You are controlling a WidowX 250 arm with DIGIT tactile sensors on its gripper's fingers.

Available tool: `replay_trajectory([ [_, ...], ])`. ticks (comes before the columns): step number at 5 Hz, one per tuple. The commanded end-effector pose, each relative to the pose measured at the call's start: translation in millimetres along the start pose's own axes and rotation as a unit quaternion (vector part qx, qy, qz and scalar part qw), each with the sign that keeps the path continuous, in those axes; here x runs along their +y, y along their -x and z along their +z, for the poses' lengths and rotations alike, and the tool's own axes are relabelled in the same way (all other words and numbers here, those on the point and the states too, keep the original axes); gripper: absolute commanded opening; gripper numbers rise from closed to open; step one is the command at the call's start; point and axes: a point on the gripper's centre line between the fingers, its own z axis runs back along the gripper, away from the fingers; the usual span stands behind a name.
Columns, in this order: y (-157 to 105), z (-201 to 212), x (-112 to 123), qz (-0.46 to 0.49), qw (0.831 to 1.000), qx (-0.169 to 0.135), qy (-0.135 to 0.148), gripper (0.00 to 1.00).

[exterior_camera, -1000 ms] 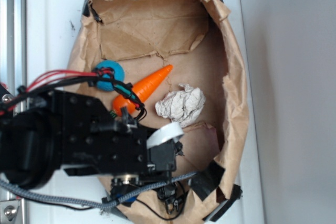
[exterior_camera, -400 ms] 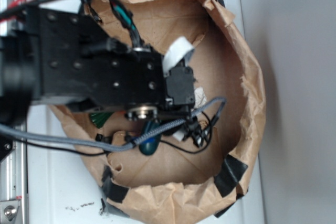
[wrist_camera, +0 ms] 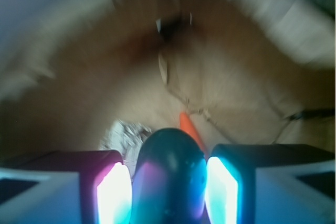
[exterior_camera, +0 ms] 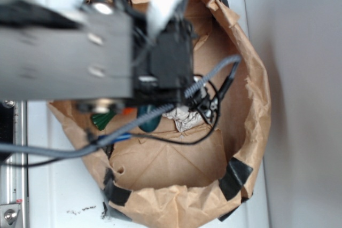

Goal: Grab the plastic pickle.

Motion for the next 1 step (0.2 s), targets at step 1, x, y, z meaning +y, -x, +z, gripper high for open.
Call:
replay_trajectory([
  [1, -10.9, 36.6, -1.9, -0.009, 0.999, 0.016, 0.030, 0.00],
])
